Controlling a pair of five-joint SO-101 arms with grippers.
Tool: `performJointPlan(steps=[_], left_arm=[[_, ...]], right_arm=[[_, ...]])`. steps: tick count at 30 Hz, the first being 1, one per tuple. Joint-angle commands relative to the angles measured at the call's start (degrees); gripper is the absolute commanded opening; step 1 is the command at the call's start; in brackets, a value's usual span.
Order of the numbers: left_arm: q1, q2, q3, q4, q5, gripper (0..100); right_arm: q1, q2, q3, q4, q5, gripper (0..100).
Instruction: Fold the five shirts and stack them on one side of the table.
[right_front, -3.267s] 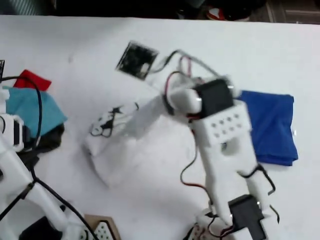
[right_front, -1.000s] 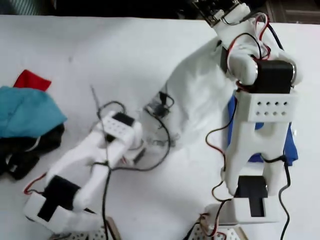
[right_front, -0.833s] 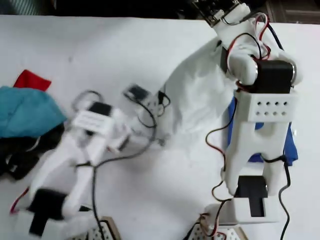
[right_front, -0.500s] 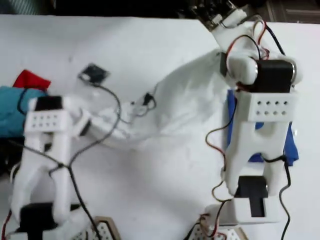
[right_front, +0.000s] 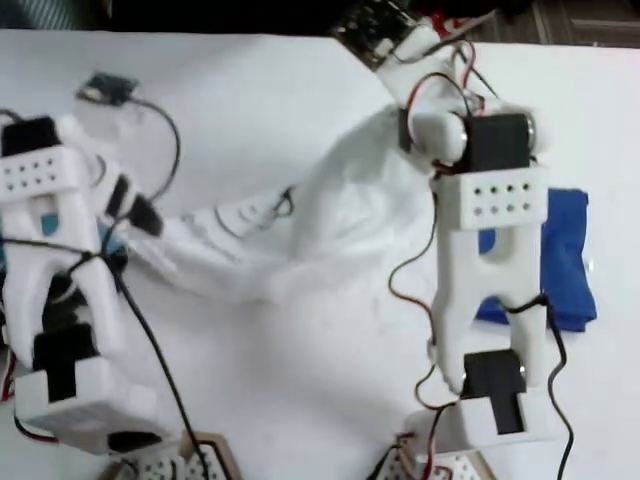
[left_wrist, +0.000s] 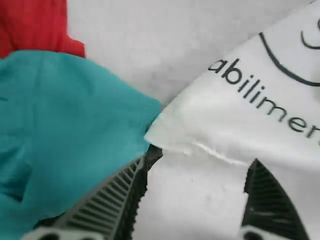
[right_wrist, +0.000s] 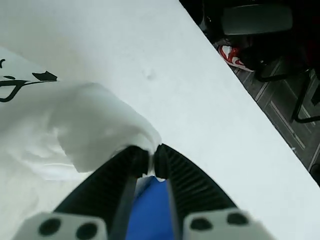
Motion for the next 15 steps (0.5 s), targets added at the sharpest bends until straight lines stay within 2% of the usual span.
performJointPlan(steps=[1, 4, 7, 12, 15], left_arm=[[1.5, -0.5, -10.4, 4.7, 0.3, 35], [1.9, -2.6, -10.9, 4.7, 0.3, 35], [4.9, -7.2, -6.2, 4.7, 0.0, 35], [15.5, -18.2, 9.4, 4.6, 0.8, 35], [21.3, -22.1, 18.8, 0.9, 7.7, 35]], right_arm=[[-1.0, -0.3, 0.0, -2.0, -1.1, 1.9], [-1.0, -0.2, 0.0, -3.0, -3.8, 1.9], [-1.3, 1.2, -0.1, -2.9, -4.3, 1.9], [-0.9, 3.4, -0.2, -2.9, -4.4, 1.9], [-0.9, 4.1, -0.4, -3.1, -6.0, 1.9]])
